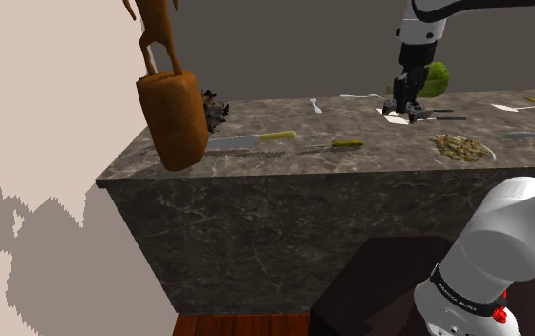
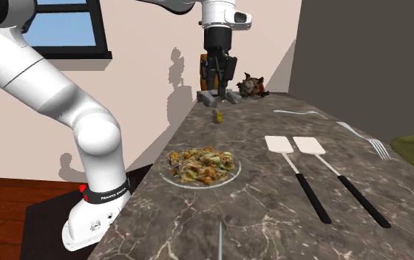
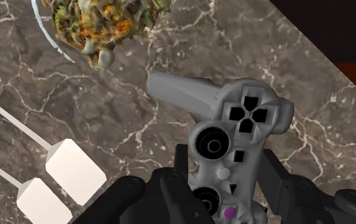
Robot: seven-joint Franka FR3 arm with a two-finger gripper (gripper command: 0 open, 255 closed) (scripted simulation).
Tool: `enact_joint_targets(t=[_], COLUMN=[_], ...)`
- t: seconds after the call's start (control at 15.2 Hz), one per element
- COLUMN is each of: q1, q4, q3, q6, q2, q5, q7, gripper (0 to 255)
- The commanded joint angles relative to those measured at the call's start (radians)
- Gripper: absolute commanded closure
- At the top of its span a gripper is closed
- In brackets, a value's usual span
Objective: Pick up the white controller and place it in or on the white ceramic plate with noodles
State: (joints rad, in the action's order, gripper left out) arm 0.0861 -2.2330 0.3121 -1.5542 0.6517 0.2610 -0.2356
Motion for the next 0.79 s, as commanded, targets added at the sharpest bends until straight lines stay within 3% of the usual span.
enact_joint_targets(t=[0.0, 0.73], q1=[0.019, 0.122], q4=[-0.011, -0.004], q3=[0.024, 0.183], q6=[0.019, 0.115], q2=[0.037, 0.188], q5=[0.025, 0.187], q7=[-0.037, -0.273], gripper=[255, 255])
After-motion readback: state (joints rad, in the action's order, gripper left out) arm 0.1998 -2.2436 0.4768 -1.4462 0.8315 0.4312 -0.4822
